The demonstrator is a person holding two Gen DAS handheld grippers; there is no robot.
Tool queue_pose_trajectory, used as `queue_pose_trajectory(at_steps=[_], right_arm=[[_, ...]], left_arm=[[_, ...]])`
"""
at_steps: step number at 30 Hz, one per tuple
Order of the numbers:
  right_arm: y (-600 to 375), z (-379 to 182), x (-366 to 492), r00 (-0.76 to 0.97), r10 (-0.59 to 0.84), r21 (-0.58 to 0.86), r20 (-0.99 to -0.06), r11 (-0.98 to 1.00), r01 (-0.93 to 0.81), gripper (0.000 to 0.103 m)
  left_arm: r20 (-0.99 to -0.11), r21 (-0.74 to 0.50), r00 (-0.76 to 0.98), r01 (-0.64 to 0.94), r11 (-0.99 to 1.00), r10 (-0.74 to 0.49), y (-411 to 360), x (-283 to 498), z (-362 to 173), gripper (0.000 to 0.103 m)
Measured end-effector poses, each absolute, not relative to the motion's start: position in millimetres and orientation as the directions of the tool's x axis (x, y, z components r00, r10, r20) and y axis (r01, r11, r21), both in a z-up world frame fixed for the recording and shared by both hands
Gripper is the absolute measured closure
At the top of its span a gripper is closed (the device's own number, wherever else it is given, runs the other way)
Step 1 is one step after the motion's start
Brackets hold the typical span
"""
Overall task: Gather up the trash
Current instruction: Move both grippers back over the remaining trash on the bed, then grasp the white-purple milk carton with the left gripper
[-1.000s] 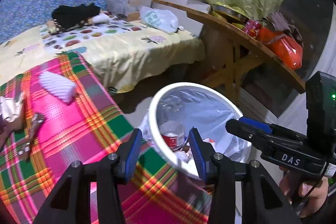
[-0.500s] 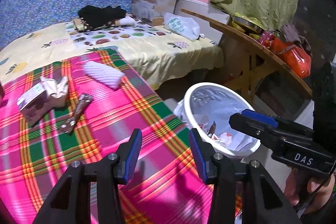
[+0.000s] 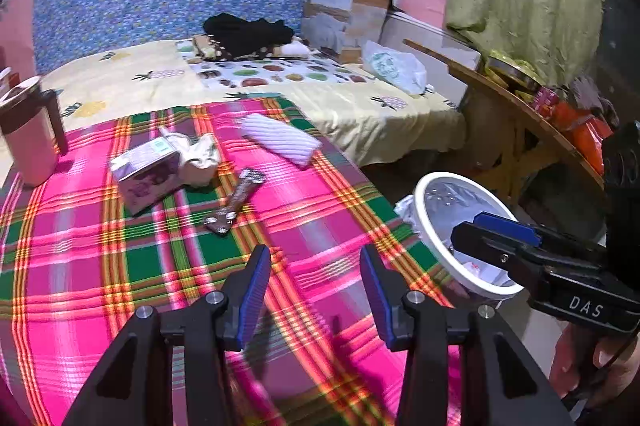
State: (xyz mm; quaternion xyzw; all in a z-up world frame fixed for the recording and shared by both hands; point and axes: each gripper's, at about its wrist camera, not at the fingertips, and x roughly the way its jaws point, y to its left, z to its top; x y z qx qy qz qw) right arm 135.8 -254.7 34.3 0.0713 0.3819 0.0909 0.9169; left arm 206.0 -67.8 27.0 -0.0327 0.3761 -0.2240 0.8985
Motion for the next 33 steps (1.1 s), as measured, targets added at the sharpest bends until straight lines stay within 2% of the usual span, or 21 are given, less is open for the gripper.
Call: queue_pose_trajectory(at_steps=[16,29,31,33], right_arm=[[-215.8,27.7,157.1,0.644,0.267,0.172,-0.716,0.963,-0.208,0.053],[-201.2,22.2,185.5,0.612,0.299,0.183,-0.733,0.952,-0.246,0.053],[-199.8,22.2,189.7,0.614,0.294,0.176,-0.732,0.953,-0.247,0.053],[-200.6,21.8,195.3,0.614,0.293,0.175,-0.733,0.953,-0.246,0.053]], left_arm=[[-0.672,-0.226,0.660,0.247,0.942,-0.335,-9.4,224.7,20.4,0.057],[-0.674,-0.152,0.693,0.208,0.966,-0.255,21.2,269.6,25.3,0.057],[-0.673,-0.138,0.695,0.215,0.967,-0.251,23.8,280.0,25.6,0.056],[-0.670,-0.127,0.699,0.224,0.966,-0.251,25.0,288.4,25.2,0.048]])
